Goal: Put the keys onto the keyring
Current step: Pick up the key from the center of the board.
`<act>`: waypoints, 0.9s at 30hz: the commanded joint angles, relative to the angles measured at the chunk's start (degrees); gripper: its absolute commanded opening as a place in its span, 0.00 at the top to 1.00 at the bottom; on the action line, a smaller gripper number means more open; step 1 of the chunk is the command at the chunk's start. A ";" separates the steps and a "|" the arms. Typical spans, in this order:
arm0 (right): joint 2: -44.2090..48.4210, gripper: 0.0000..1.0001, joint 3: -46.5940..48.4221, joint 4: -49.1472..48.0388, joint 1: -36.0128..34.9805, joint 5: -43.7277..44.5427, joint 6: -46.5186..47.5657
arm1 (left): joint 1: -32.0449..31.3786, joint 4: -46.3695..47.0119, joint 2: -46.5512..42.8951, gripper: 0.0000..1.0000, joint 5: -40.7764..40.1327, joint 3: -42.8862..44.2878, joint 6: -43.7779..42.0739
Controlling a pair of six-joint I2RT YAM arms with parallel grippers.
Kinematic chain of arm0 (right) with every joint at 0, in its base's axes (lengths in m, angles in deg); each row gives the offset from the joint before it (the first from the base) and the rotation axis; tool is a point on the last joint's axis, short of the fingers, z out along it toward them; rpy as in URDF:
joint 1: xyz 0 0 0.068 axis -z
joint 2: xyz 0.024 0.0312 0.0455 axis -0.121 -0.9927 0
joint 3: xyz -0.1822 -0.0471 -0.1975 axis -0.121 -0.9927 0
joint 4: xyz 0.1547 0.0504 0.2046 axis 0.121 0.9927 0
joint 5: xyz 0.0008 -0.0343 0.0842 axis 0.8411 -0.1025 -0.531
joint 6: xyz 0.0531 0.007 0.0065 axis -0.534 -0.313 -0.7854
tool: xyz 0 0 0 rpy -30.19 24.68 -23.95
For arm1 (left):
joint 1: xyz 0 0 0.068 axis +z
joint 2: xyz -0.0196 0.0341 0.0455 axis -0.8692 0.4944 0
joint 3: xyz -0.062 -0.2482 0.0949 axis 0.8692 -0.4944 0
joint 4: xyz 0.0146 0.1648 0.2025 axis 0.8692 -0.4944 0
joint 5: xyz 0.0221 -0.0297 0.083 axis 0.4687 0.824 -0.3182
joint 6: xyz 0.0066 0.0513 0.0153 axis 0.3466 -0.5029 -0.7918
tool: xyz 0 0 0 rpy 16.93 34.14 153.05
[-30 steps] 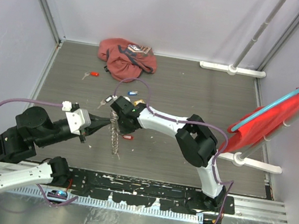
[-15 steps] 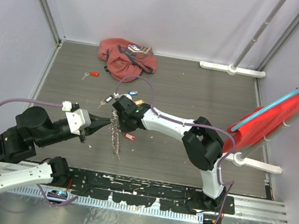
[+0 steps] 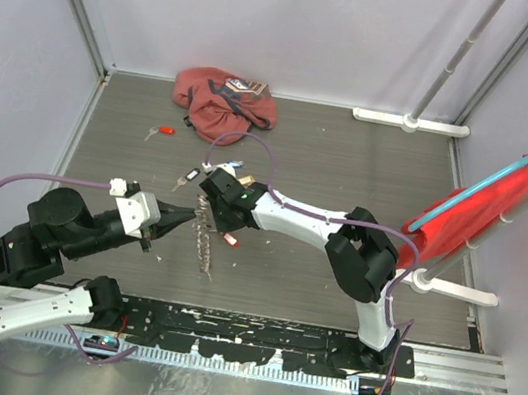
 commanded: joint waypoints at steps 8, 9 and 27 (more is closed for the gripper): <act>2.32 0.97 -1.07 -2.40 -0.21 -1.26 0.03 | 0.01 4.00 -0.40 1.00 0.36 -0.12 -0.37; 2.31 0.95 -1.19 -2.54 -0.24 -1.37 -0.05 | -0.06 4.00 -0.32 1.00 0.35 -0.01 -0.37; 2.35 0.63 -1.30 -0.09 -0.19 2.01 -1.68 | 0.00 3.91 -0.10 1.00 0.66 0.05 -0.37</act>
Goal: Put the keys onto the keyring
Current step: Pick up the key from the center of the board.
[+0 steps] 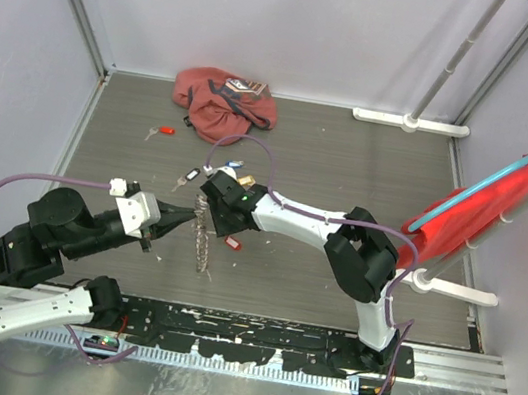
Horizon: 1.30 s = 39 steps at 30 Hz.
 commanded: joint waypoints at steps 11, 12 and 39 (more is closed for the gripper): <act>1.02 0.54 -1.46 -0.54 0.98 -1.19 -4.55 | 0.00 3.84 -0.07 1.00 0.67 0.11 -0.37; 1.21 0.53 -1.86 -1.32 1.30 -1.86 -4.87 | -0.07 3.84 -0.11 1.00 0.68 0.06 -0.37; 2.32 0.85 -6.88 -7.69 4.87 -11.21 -8.21 | 0.01 3.93 -0.11 1.00 0.47 0.10 -0.48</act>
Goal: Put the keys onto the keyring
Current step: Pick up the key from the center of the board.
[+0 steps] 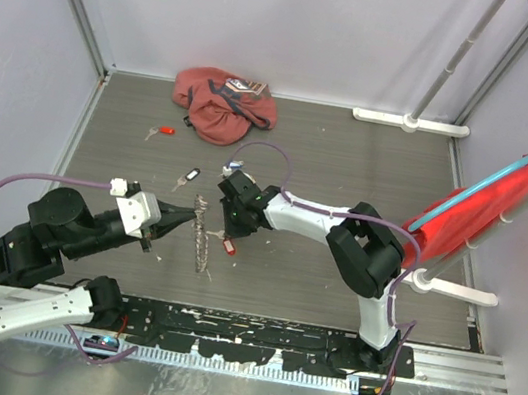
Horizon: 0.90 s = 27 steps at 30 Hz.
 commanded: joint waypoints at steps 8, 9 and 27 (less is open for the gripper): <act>4.28 0.99 -0.33 -3.24 0.01 -0.39 0.45 | -0.04 4.03 -0.28 1.00 0.29 -0.06 -0.43; 4.93 0.99 -0.55 -3.35 0.01 -0.11 0.86 | -0.03 4.10 -0.28 1.00 0.19 -0.18 -0.43; 34.85 0.99 -11.11 -1.52 0.50 6.61 12.88 | -0.04 3.58 5.60 1.00 -0.06 4.72 1.63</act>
